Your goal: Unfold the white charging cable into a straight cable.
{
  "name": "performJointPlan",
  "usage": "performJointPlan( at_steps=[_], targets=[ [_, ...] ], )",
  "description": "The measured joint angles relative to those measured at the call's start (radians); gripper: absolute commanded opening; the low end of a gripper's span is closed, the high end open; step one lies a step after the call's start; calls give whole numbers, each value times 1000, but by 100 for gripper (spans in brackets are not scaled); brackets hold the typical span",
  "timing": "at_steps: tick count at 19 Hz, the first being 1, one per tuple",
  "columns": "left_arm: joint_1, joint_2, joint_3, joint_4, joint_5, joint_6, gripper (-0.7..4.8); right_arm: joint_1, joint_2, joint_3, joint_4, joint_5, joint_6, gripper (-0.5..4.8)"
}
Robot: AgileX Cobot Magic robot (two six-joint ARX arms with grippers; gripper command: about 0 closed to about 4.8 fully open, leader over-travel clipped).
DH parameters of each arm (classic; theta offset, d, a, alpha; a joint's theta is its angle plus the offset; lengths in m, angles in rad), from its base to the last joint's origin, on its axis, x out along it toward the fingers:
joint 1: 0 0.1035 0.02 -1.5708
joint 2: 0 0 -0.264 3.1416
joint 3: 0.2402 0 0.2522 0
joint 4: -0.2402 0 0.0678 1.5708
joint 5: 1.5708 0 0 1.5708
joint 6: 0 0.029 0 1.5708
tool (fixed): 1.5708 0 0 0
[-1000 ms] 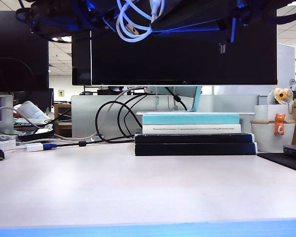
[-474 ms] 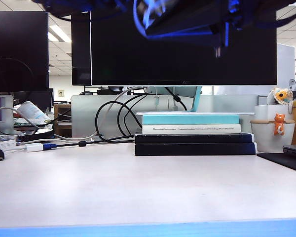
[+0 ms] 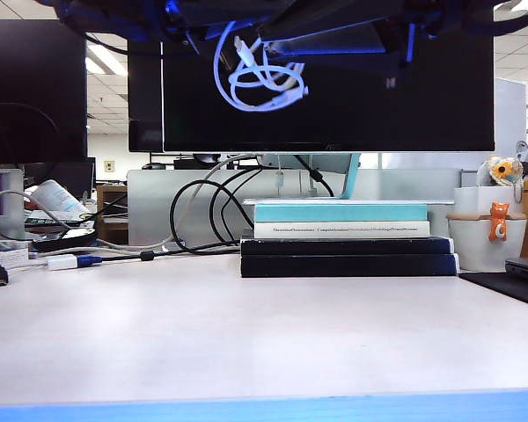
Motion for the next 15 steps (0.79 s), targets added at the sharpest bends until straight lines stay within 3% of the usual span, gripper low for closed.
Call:
performJointPlan(
  at_steps=[2, 4, 9, 13, 15],
  targets=[
    [-3, 0, 0, 5, -87, -113, -6, 0, -11, 0, 2, 16, -102, 106],
    [-7, 1, 0, 12, -117, -210, -6, 1, -11, 0, 3, 69, -185, 173],
    [-18, 1, 0, 71, -123, -451, -6, 10, -9, 0, 24, 158, -288, 172],
    [-32, 4, 0, 82, -245, -524, -6, 31, -9, 0, 79, 200, -312, 171],
    [-32, 20, 0, 84, -248, -552, -6, 31, -9, 0, 89, 224, -315, 171]
  ],
)
